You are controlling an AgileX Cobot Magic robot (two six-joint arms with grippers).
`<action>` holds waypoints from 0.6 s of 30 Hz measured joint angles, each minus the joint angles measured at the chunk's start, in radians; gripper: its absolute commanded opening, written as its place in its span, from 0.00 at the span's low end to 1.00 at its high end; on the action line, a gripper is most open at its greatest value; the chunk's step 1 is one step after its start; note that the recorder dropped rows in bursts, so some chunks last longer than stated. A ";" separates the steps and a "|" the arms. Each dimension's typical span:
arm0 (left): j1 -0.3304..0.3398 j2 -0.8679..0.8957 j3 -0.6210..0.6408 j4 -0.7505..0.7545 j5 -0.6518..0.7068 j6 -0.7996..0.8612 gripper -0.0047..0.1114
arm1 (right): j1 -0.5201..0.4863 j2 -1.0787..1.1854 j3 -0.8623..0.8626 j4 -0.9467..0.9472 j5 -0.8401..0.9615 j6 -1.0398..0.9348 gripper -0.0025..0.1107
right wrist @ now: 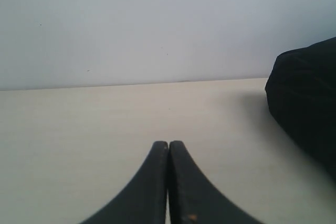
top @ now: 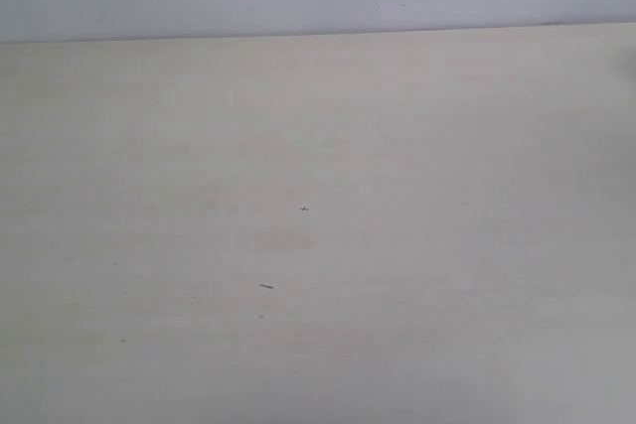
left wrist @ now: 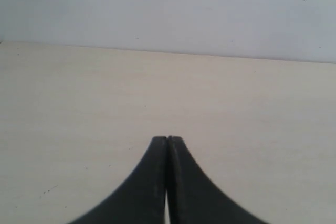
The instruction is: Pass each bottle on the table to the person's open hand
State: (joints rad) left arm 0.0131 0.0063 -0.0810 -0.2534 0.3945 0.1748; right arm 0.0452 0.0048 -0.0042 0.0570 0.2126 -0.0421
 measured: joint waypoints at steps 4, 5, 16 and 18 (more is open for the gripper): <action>0.000 0.000 0.004 0.002 0.000 0.000 0.04 | 0.000 0.000 0.000 0.000 0.000 0.000 0.02; 0.000 0.000 0.004 0.002 0.000 0.000 0.04 | 0.000 0.000 0.000 0.000 0.000 0.000 0.02; 0.000 0.000 0.073 -0.034 -0.006 0.000 0.04 | 0.000 0.000 0.000 0.000 0.000 0.000 0.02; 0.000 0.000 0.077 -0.034 -0.013 0.000 0.04 | 0.000 0.000 0.000 0.000 0.000 0.000 0.02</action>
State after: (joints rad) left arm 0.0131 0.0060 -0.0039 -0.2876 0.3811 0.1748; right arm 0.0452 0.0048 -0.0042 0.0570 0.2126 -0.0421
